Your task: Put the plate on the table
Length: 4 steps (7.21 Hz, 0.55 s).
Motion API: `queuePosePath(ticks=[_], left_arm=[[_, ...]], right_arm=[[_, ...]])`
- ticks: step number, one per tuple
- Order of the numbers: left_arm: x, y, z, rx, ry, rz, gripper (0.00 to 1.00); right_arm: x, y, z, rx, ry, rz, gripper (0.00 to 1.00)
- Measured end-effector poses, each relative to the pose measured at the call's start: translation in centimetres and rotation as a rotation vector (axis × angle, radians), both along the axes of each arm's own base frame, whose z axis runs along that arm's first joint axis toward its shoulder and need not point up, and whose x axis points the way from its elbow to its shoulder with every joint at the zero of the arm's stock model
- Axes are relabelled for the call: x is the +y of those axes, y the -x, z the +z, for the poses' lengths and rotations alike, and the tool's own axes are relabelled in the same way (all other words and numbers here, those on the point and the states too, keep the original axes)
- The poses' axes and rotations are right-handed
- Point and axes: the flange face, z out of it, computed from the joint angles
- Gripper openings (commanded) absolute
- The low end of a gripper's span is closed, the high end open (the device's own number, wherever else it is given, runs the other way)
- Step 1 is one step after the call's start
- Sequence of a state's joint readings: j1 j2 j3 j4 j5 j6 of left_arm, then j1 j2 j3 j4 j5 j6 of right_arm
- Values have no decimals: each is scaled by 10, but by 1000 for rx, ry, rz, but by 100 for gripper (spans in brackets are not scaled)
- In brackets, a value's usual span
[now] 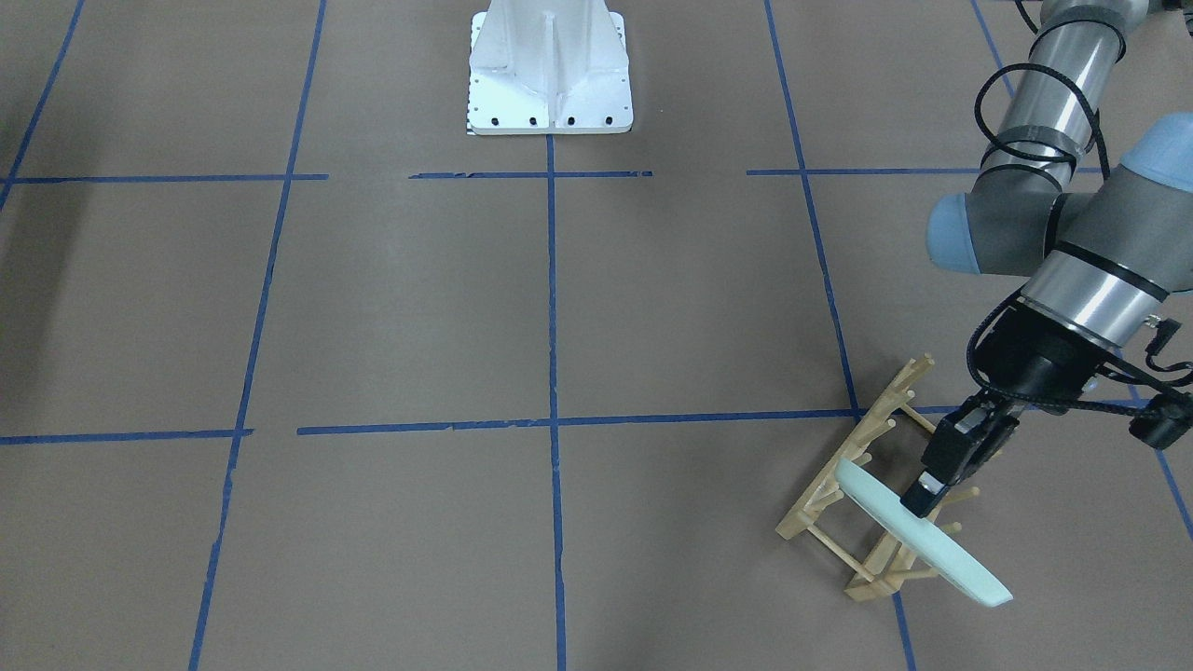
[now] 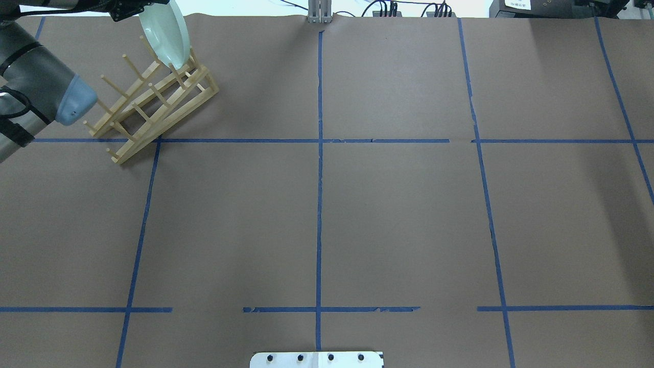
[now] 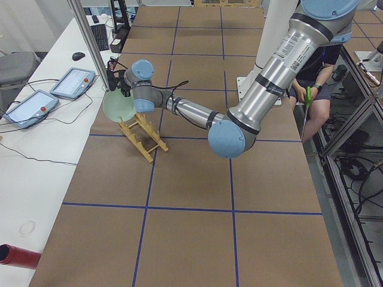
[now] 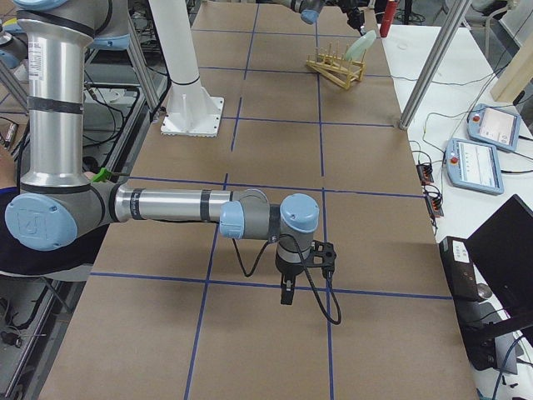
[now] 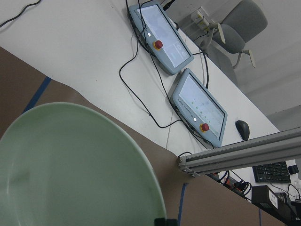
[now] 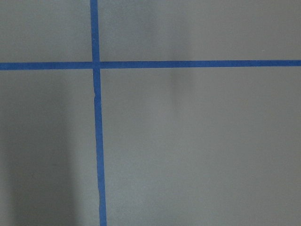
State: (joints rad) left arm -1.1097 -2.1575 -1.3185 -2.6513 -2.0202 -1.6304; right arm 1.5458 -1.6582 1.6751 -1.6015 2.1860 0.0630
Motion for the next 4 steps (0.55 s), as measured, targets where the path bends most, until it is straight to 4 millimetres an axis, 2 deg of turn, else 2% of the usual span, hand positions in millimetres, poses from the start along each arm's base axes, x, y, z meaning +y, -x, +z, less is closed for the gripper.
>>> queuePosePath(ticks=[1, 4], left_arm=[[-2, 19, -5, 8, -5, 6, 0], [6, 97, -27, 37, -20, 44, 0]], right_arm=[[0, 0, 0, 0, 0, 0, 100], [0, 0, 0, 0, 0, 1, 100]])
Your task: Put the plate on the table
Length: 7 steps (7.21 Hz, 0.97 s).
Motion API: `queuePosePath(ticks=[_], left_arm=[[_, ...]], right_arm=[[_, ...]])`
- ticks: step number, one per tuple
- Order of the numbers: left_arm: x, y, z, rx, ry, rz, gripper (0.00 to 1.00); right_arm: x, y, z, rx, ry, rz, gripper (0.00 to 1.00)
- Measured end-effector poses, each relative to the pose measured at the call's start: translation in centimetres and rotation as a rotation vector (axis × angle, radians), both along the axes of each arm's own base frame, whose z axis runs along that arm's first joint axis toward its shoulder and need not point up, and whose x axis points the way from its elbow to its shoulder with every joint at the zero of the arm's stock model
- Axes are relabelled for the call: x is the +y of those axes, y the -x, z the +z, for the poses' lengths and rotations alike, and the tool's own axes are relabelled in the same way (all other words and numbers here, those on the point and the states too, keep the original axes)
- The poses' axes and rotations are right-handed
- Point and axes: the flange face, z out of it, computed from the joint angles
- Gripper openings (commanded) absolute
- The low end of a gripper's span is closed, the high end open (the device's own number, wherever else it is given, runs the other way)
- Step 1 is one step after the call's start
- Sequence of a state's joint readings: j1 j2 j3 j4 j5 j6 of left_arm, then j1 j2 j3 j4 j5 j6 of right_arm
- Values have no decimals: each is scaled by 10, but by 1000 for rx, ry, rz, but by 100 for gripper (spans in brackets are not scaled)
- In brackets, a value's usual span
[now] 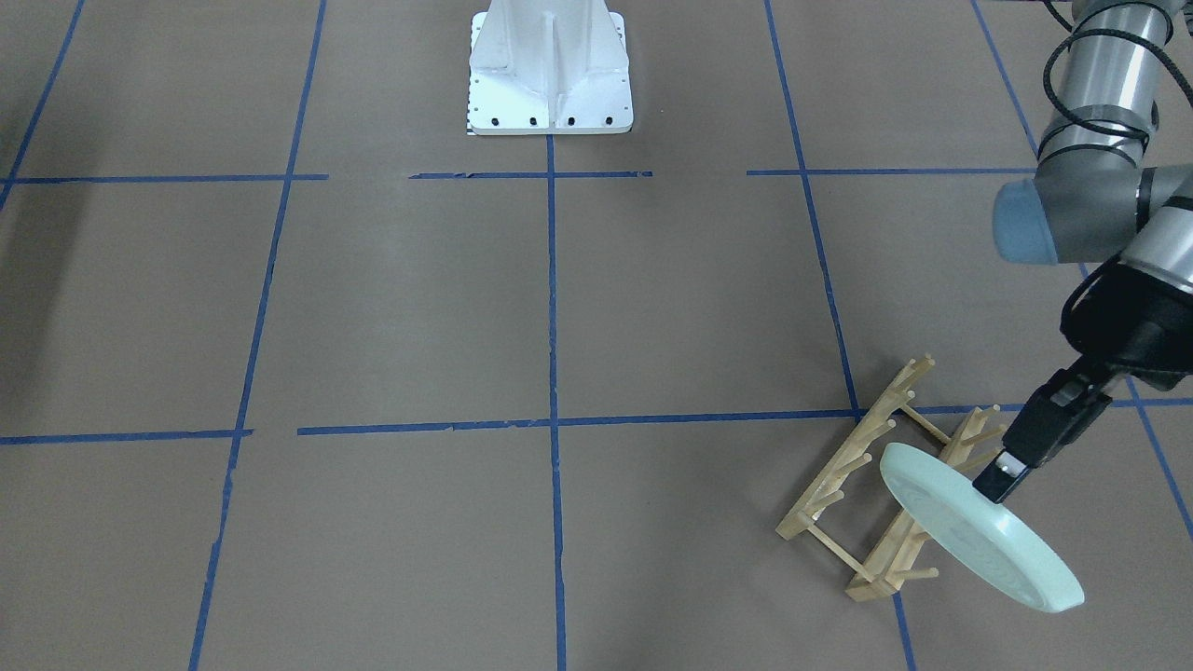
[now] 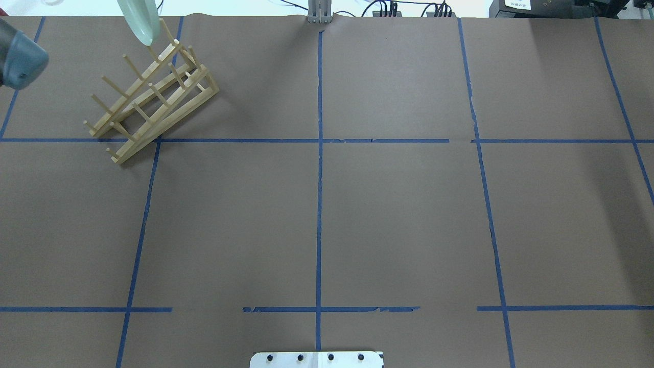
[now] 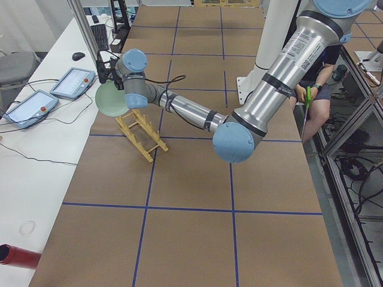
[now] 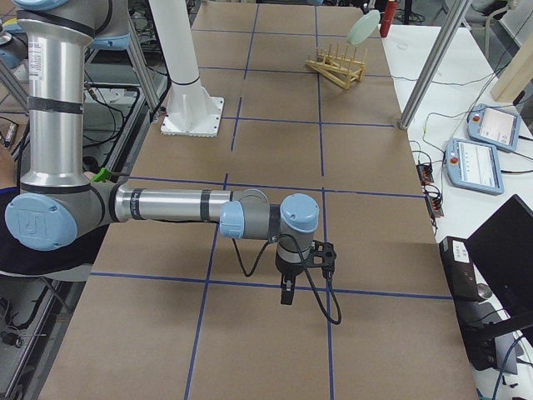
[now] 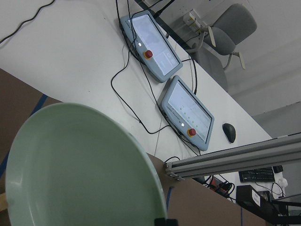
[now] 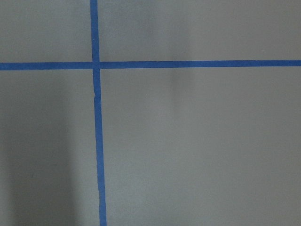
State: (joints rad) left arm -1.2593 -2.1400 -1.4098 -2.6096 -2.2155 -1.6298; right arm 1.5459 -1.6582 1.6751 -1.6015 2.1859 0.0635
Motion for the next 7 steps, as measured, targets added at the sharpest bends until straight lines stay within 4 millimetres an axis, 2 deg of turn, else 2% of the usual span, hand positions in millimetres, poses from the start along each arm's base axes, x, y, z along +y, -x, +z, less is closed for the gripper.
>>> queuePosePath(ticks=[1, 2, 3, 4, 5, 6, 7], left_arm=[[8, 19, -17, 2, 15, 25, 0], [21, 29, -41, -2, 41, 42, 0], [35, 34, -64, -9, 70, 48, 0], [50, 27, -83, -16, 91, 65, 0], [66, 2, -97, -28, 112, 102, 0], [82, -41, -104, -55, 138, 138, 0], [100, -92, -106, -105, 155, 164, 0]], right_arm=[[0, 0, 0, 0, 0, 0, 100], [0, 0, 0, 0, 0, 0, 100], [0, 0, 0, 0, 0, 0, 100], [0, 0, 0, 0, 0, -1, 100], [0, 0, 0, 0, 0, -1, 100], [0, 0, 0, 0, 0, 0, 100], [0, 0, 0, 0, 0, 0, 100]])
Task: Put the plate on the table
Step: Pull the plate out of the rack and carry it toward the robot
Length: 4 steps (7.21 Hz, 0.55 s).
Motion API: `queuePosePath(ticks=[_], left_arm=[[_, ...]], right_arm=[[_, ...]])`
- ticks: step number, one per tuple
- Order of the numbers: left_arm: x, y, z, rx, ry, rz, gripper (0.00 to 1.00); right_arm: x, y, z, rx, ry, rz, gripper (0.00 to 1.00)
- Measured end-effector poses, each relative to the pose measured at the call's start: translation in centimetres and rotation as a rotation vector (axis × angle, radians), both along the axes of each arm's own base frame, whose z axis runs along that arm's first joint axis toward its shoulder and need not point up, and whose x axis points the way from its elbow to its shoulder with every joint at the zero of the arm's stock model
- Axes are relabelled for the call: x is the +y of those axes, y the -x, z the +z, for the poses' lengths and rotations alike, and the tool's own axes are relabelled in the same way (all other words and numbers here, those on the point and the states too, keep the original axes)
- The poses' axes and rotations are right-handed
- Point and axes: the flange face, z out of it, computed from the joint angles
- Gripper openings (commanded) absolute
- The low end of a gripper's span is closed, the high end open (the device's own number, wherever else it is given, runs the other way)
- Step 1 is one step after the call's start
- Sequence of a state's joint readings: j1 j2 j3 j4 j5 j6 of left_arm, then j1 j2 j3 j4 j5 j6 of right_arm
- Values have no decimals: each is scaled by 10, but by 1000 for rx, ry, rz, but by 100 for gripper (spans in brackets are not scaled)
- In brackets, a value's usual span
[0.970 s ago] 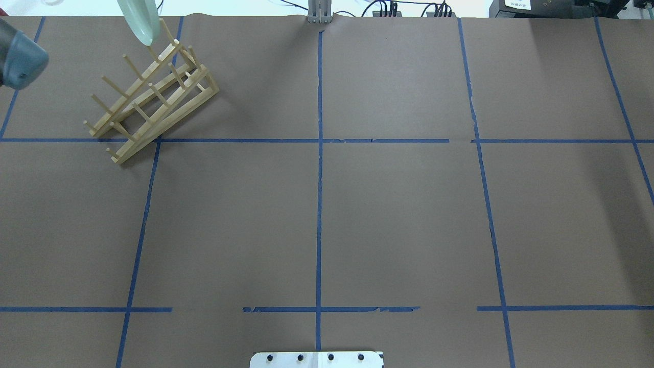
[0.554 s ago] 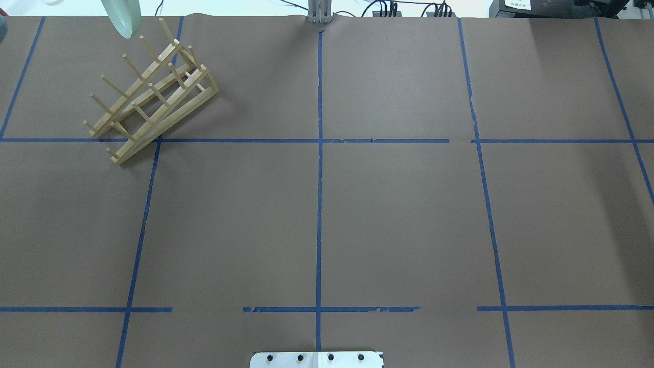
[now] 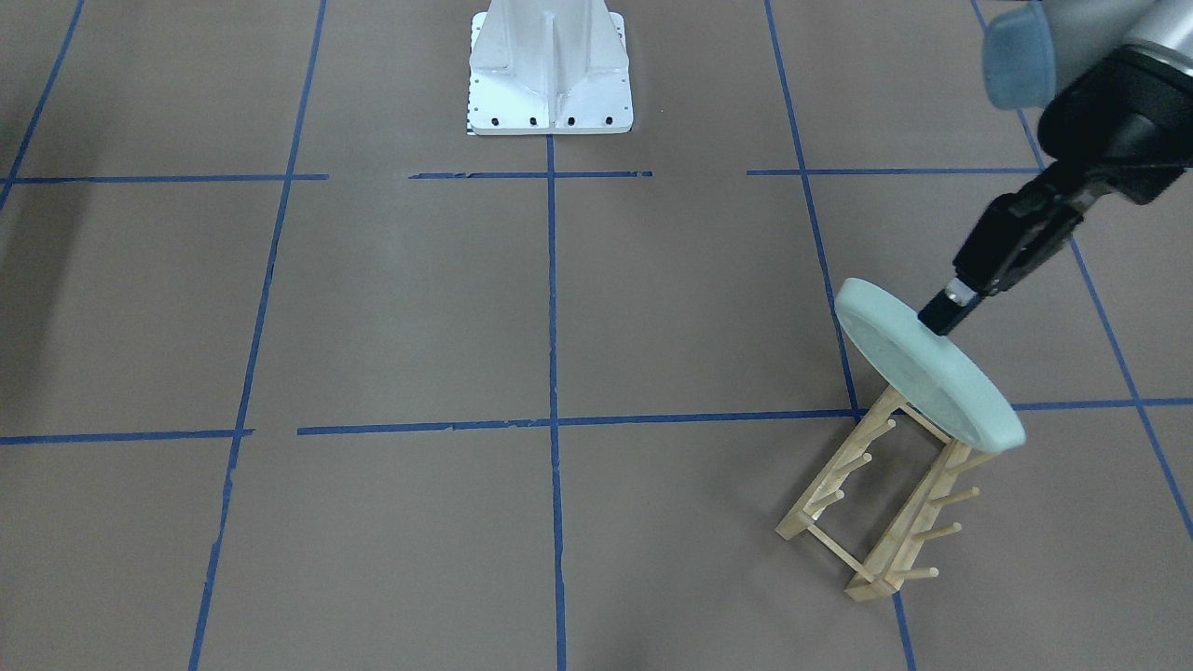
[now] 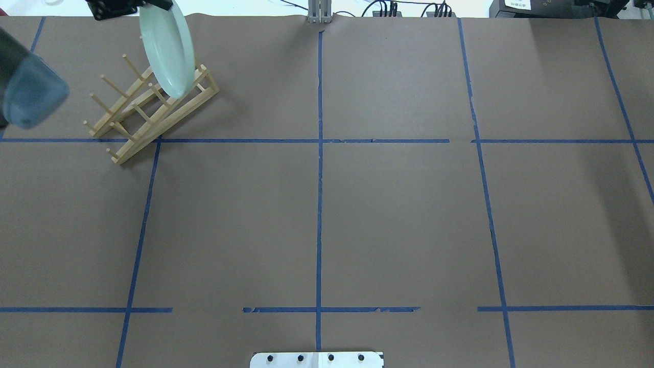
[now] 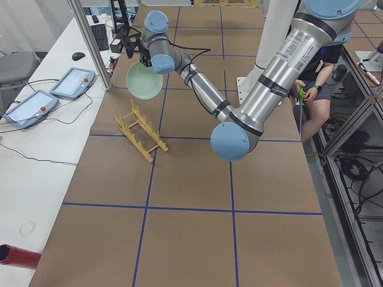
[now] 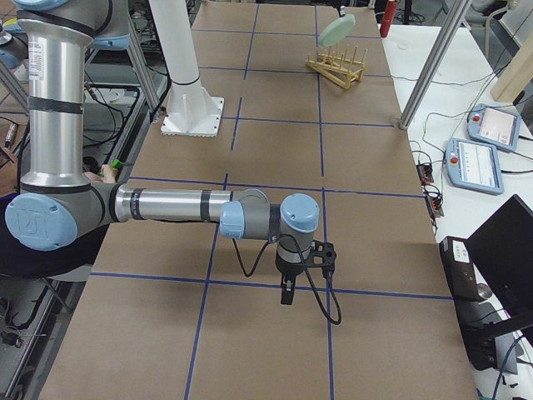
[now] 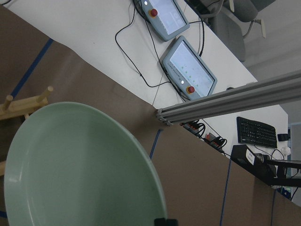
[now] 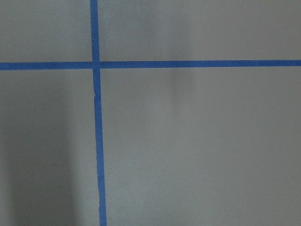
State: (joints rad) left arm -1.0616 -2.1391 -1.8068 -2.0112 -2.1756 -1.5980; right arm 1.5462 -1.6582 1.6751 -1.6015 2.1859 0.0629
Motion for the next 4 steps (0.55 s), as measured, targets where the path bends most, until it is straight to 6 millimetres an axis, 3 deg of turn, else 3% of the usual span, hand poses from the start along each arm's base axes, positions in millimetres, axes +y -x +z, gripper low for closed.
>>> queuePosePath(ticks=[2, 4], left_arm=[[39, -83, -4, -121, -15, 66, 0], [69, -145, -11, -280, -54, 127, 0]], right_arm=[[0, 0, 0, 0, 0, 1, 100], [0, 0, 0, -1, 0, 0, 100]])
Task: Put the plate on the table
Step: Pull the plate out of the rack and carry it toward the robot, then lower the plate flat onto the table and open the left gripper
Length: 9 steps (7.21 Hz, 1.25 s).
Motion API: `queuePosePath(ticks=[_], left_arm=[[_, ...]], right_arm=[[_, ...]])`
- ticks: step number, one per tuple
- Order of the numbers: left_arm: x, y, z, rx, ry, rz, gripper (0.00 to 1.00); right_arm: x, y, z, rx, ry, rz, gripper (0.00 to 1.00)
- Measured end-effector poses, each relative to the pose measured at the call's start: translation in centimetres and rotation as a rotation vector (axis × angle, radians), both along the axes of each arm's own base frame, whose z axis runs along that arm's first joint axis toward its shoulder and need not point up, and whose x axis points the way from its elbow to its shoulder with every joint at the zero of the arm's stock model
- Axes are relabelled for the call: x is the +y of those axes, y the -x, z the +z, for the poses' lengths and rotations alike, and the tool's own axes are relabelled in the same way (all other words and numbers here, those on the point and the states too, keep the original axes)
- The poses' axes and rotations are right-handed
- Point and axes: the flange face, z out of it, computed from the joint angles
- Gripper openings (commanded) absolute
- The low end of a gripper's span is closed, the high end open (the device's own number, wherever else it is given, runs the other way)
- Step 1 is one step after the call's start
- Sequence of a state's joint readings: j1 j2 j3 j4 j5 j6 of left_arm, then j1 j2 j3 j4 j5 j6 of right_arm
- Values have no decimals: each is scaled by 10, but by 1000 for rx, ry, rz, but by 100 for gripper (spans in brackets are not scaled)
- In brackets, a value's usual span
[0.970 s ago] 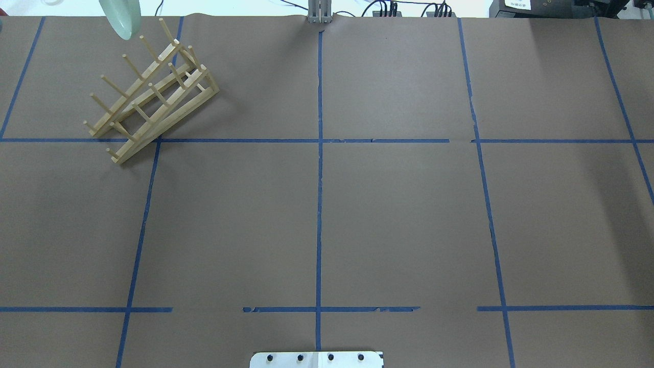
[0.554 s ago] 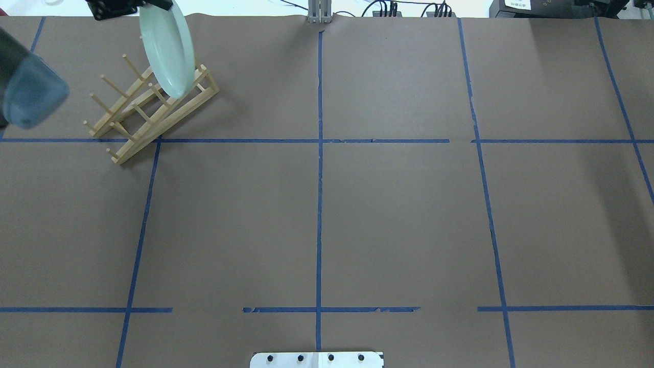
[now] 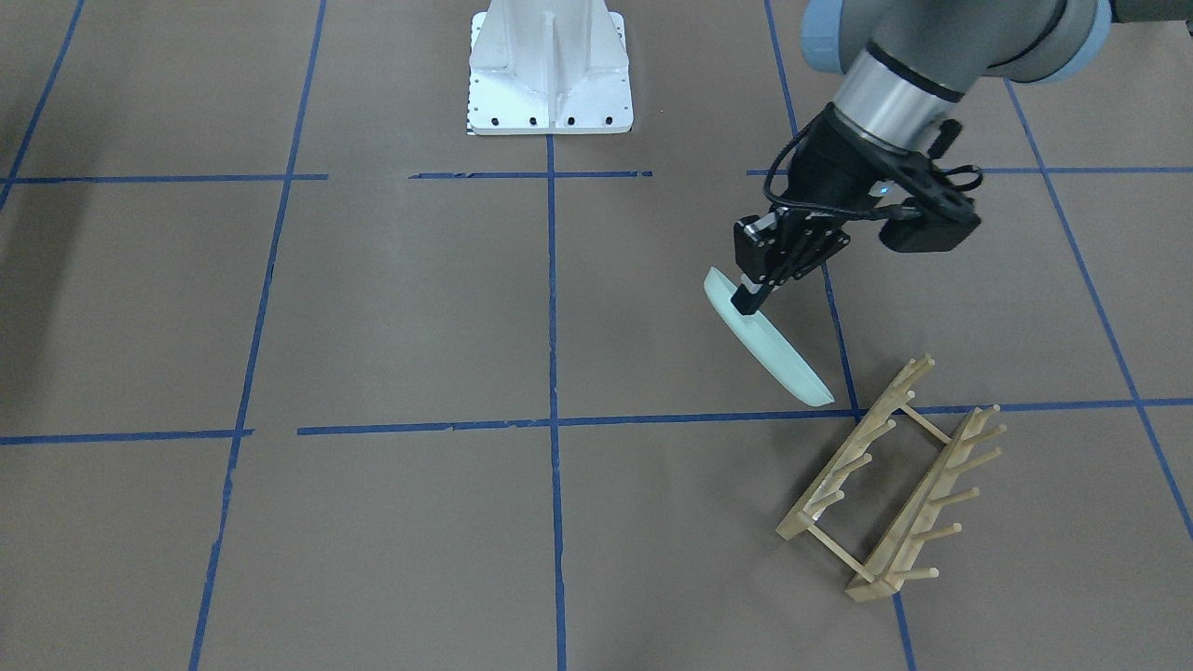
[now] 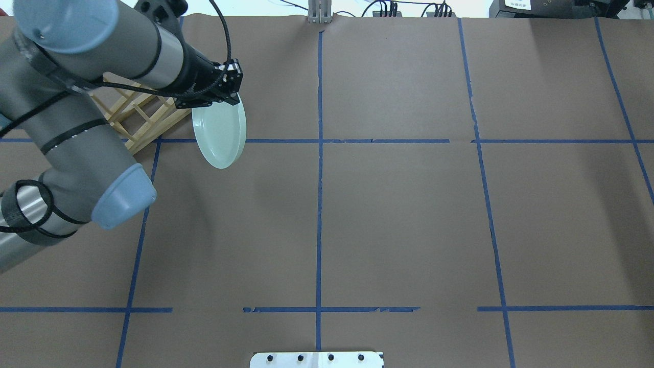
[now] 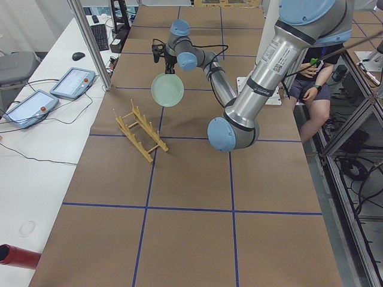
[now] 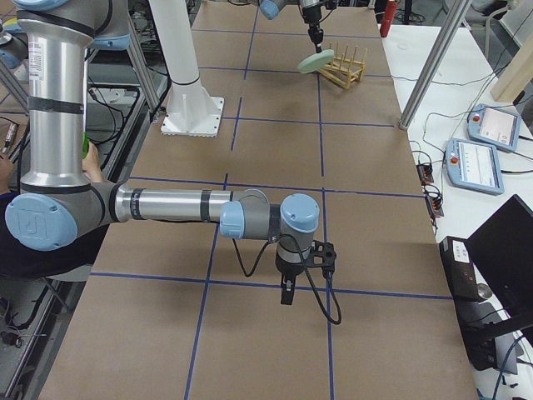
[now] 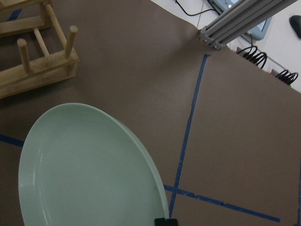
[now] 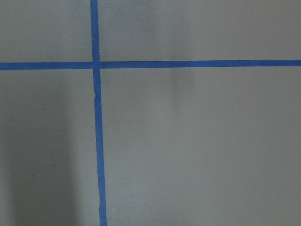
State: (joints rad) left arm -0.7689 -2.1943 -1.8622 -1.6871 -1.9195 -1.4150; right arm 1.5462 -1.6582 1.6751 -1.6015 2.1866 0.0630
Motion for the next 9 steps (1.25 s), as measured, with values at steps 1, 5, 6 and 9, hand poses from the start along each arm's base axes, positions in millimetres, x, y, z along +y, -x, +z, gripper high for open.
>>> queuePosePath(ticks=[1, 5, 6, 9], left_arm=[[11, -22, -6, -97, -29, 37, 0], [50, -78, 2, -413, -126, 152, 0], [75, -105, 7, -481, -145, 188, 0], [125, -149, 12, -608, -183, 237, 100]], right_arm=[[0, 0, 0, 0, 0, 0, 100], [0, 0, 0, 1, 0, 0, 100], [0, 0, 0, 1, 0, 0, 100], [0, 0, 0, 1, 0, 0, 100]])
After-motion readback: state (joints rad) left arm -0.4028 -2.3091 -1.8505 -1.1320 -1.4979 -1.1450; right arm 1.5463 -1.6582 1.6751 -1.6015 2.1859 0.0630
